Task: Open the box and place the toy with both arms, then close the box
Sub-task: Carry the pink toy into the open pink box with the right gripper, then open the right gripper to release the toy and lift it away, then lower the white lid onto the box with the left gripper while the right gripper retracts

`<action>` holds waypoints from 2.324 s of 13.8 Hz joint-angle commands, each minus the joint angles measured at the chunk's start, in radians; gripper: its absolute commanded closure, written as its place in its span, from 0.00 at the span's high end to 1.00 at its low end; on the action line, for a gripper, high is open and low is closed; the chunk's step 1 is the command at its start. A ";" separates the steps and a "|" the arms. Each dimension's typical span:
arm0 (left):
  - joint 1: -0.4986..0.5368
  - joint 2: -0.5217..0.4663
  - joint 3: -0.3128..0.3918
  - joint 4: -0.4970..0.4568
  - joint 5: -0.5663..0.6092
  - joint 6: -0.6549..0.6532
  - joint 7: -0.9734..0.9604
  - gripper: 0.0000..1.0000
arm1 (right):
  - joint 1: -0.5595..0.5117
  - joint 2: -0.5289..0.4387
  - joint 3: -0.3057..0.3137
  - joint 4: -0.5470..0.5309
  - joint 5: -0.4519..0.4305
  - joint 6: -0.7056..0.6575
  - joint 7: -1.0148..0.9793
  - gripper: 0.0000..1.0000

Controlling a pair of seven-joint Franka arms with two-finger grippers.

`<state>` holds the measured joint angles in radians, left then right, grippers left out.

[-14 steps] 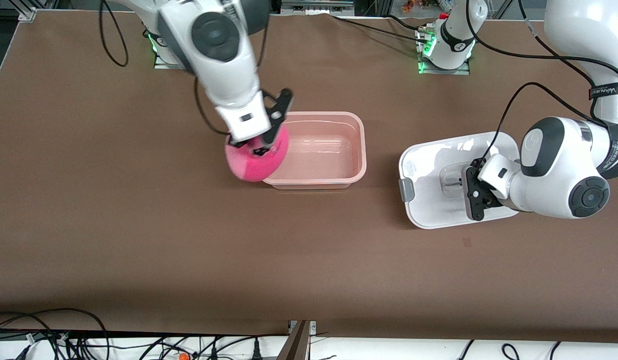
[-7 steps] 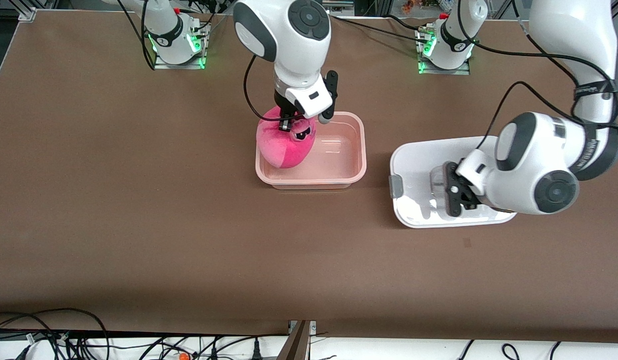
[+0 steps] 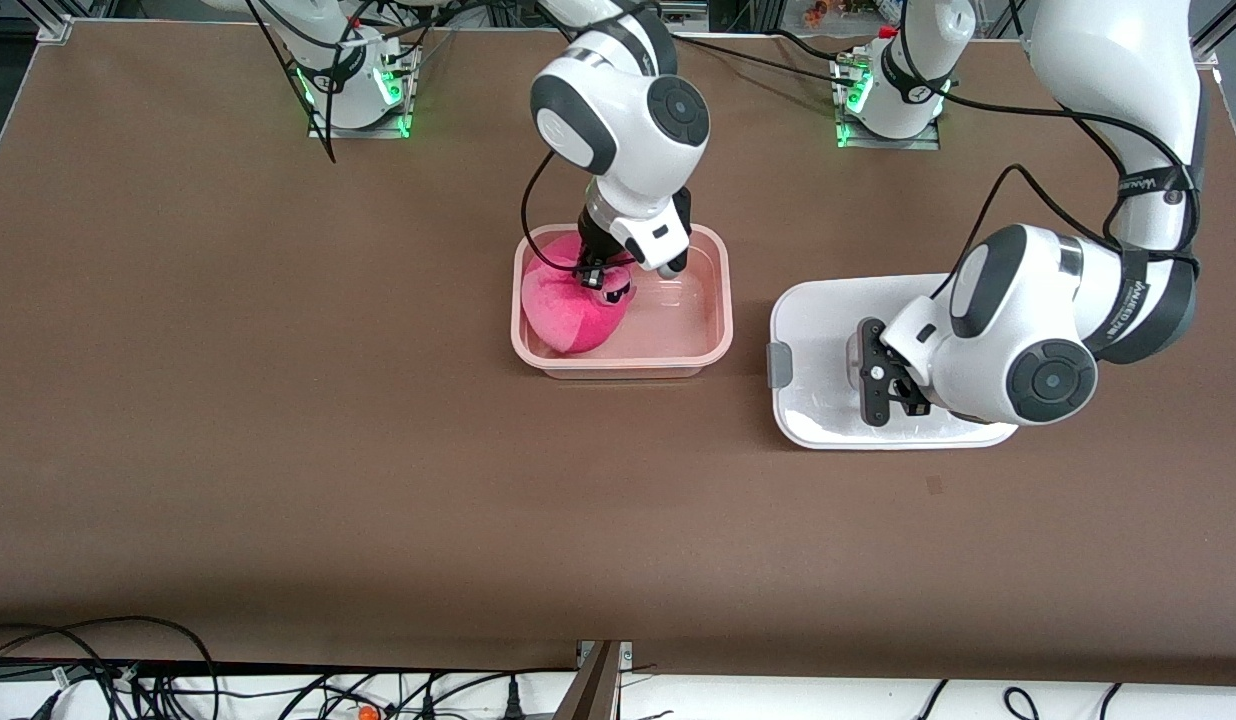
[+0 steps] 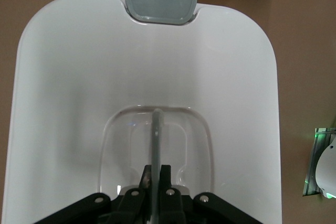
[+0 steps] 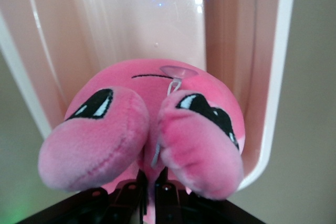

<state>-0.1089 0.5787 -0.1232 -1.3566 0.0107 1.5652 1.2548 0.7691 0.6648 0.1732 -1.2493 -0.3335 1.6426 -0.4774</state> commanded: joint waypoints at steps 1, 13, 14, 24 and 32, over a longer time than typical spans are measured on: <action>0.014 0.027 -0.003 0.030 0.008 -0.019 0.014 0.00 | 0.015 0.051 -0.011 0.031 -0.038 0.023 0.022 0.00; 0.041 0.023 -0.012 0.031 -0.196 -0.074 0.097 0.00 | 0.039 0.128 -0.011 0.024 -0.108 0.332 0.456 1.00; 0.031 0.027 -0.010 0.033 -0.192 -0.074 0.097 0.00 | 0.033 0.118 -0.009 0.025 -0.089 0.323 0.457 1.00; -0.080 0.013 -0.053 0.070 -0.184 -0.076 -0.142 0.00 | -0.316 -0.273 -0.081 0.011 0.212 0.076 0.435 1.00; -0.340 0.021 -0.084 0.090 -0.196 0.180 -0.313 0.00 | -0.367 -0.632 -0.368 -0.339 0.435 -0.012 0.514 1.00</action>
<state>-0.3947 0.6002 -0.2198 -1.2603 -0.1578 1.7020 0.9787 0.4073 0.1663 -0.1935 -1.4172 0.0909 1.6117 -0.0341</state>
